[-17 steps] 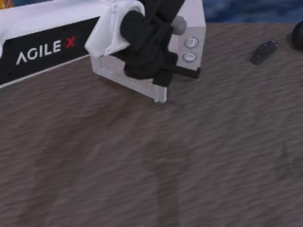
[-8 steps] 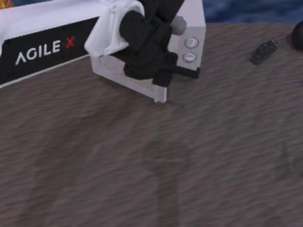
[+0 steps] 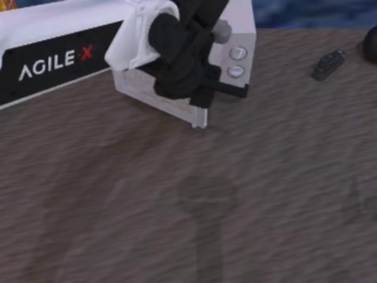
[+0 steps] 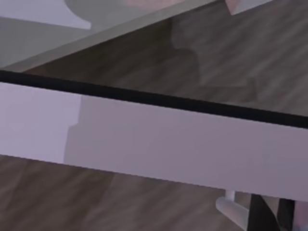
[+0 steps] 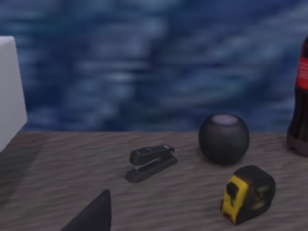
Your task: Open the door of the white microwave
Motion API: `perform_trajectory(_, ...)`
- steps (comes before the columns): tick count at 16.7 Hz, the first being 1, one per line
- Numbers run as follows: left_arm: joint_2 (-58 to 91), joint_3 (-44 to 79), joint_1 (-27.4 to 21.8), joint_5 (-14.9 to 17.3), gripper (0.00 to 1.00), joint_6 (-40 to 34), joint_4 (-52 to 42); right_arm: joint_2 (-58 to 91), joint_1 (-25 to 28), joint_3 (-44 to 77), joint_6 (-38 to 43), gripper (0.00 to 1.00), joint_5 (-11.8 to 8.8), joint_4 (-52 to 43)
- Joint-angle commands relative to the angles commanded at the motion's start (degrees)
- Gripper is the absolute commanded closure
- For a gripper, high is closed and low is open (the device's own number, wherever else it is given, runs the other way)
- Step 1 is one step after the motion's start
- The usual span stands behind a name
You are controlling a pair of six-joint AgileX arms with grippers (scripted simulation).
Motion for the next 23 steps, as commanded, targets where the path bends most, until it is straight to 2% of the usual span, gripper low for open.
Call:
perform_trajectory(6,0.1,-0.3,-0.3,0.4,1.0,0.0,0.1,0.0,0.0,0.0,0.0,0.0,0.0,0.0)
perform_trajectory(13,-4.8,-6.6,1.7,4.1,1.0,7.1,2.5,0.0,0.0,0.0,0.0,0.0,0.0,0.0)
perform_trajectory(23,-4.8,-6.7,1.7,4.1,1.0,7.2,2.5,0.0,0.0,0.0,0.0,0.0,0.0,0.0)
